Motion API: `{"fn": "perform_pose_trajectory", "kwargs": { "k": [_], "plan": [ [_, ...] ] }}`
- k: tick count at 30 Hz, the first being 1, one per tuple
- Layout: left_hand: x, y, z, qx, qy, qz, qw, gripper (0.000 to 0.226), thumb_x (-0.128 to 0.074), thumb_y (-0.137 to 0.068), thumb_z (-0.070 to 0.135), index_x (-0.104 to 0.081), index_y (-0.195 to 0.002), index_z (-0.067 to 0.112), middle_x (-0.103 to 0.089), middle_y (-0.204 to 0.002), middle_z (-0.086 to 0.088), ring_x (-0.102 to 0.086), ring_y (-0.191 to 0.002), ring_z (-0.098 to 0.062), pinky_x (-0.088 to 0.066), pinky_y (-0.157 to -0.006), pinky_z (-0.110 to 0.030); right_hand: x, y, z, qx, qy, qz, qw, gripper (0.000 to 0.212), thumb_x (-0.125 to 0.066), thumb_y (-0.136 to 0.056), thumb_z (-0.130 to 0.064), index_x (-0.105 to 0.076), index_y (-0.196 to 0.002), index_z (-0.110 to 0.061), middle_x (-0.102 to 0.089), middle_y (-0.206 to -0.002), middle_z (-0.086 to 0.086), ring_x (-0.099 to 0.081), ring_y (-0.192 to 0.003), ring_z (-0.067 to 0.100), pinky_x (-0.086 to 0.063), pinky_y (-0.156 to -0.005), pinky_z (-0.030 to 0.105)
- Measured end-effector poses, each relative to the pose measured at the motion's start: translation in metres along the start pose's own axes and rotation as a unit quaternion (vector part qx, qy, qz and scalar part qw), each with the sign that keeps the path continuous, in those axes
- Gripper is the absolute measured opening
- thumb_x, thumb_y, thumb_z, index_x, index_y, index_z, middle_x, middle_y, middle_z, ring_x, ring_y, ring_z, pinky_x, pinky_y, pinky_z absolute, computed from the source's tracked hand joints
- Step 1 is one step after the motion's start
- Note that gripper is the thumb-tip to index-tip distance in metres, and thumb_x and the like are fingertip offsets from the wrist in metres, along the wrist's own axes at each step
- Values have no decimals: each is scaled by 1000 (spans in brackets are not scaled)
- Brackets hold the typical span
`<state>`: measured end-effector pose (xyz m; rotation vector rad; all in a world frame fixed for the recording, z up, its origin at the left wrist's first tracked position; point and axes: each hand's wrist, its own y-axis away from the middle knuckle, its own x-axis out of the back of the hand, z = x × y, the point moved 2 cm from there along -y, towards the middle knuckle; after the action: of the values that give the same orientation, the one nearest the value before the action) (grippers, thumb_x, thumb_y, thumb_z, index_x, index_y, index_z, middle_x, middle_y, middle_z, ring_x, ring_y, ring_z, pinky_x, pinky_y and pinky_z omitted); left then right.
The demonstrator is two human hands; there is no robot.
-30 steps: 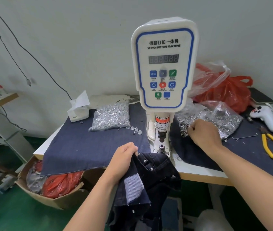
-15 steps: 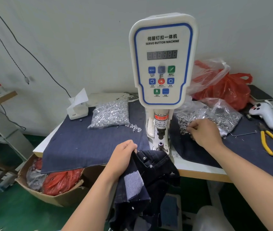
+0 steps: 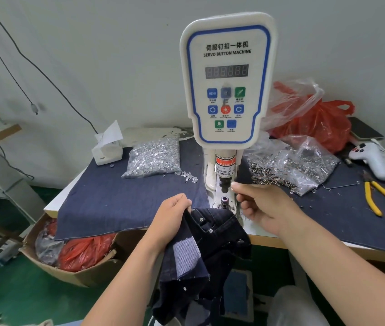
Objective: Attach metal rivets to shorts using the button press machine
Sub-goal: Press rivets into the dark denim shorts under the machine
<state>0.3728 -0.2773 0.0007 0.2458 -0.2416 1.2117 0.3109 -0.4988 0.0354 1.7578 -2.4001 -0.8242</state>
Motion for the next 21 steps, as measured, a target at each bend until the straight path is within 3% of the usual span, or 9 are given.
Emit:
{"fn": "perform_pose_trajectory", "kwargs": {
  "k": [9, 16, 19, 21],
  "plan": [
    [0, 2, 1, -11, -12, 10, 1000, 30, -53, -95, 28, -46, -68, 15, -41, -67, 6, -36, -58, -4, -31, -52, -15, -18, 6, 11, -86, -125, -41, 988, 12, -69, -94, -9, -67, -84, -3, -65, -60, 5, -51, -40, 6, -38, -35, 15],
    [0, 7, 6, 4, -4, 8, 1000, 29, -53, -97, 25, -47, -69, 21, -41, -68, 4, -36, -59, -6, -30, -60, -27, -19, 9, 11, -98, -170, -46, 980, 11, -69, -94, -8, -69, -86, 0, -67, -65, 8, -56, -43, 8, -42, -36, 17],
    [-1, 10, 9, 14, 17, 8, 1000, 29, -53, -98, 24, -48, -70, 20, -43, -70, 1, -38, -62, -10, -32, -64, -30, -18, 13, 10, -103, -194, -60, 974, 10, -67, -96, -9, -69, -97, 1, -66, -67, 7, -55, -44, 7, -41, -37, 15],
    [-1, 13, 11, 12, 27, 11, 1000, 29, -54, -99, 22, -53, -70, 17, -46, -66, 3, -41, -61, -9, -36, -62, -25, -14, 17, 11, -91, -189, -62, 976, 14, -64, -97, -11, -71, -100, 1, -68, -69, 8, -53, -44, 7, -40, -38, 15]
  ]
}}
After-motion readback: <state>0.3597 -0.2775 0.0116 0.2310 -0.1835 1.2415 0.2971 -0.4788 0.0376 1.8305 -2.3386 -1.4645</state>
